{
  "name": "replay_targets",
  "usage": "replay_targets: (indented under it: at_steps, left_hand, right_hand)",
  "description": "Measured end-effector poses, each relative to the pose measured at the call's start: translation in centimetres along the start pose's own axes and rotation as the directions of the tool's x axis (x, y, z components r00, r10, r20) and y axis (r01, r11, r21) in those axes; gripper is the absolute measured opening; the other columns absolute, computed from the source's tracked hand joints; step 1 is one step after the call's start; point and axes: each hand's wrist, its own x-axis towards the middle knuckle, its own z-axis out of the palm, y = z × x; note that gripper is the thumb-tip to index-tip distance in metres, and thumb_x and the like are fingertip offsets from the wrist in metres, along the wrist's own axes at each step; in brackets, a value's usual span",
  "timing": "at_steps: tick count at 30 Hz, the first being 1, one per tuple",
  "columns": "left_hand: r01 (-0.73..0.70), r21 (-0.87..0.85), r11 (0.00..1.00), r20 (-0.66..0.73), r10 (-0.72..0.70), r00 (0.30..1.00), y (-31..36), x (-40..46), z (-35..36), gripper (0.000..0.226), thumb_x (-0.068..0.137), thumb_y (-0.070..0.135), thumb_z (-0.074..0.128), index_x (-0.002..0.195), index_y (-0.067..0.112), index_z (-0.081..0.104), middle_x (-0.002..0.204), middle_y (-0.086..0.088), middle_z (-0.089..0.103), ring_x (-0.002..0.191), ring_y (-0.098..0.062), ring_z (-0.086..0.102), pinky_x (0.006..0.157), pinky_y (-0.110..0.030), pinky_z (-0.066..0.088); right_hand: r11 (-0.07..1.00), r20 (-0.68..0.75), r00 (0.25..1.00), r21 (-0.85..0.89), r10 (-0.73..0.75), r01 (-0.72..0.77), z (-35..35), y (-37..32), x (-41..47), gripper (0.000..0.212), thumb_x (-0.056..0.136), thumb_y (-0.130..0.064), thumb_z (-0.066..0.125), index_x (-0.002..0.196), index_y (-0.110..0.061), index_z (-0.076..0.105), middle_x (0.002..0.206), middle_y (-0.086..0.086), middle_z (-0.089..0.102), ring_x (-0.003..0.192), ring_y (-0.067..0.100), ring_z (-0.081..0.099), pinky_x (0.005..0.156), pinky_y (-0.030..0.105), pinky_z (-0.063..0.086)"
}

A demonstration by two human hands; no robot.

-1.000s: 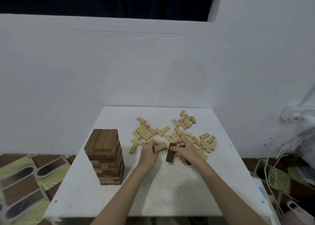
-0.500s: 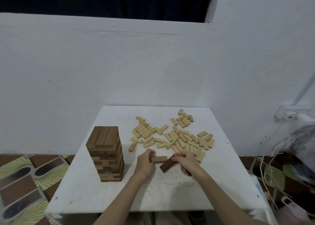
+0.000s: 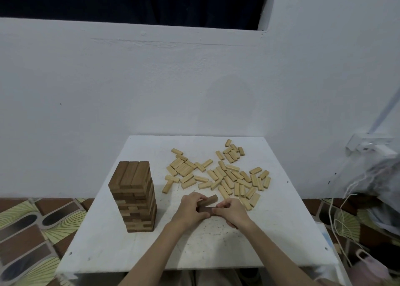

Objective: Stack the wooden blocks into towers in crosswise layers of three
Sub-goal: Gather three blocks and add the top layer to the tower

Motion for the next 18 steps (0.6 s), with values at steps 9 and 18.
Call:
replay_targets:
  at_steps: [9,18]
  left_hand:
    - [-0.003,-0.006,1.0,-0.103,0.002,0.995,0.7,0.1,-0.4,0.014,0.09,0.003,0.055,0.096,0.008,0.067,0.105,-0.004,0.061,0.093,-0.013,0.054,0.08,-0.016,0.041]
    - [0.009,-0.034,0.999,-0.013,-0.009,1.0,0.5,0.3,-1.0,0.011,0.079,0.017,0.073,0.088,0.01,0.072,0.104,0.003,0.055,0.098,-0.01,0.05,0.073,-0.005,0.035]
  right_hand:
    - [0.999,-0.014,1.0,-0.044,-0.013,0.013,-0.5,-0.2,0.1,0.025,0.091,-0.041,0.058,0.092,-0.016,0.056,0.073,-0.001,0.052,0.049,0.007,0.04,0.038,0.015,0.029]
    - [0.925,0.05,0.989,0.349,0.138,-0.147,-1.7,-1.9,0.6,0.015,0.087,0.007,0.054,0.086,-0.007,0.059,0.097,0.017,0.055,0.081,0.03,0.059,0.077,0.04,0.055]
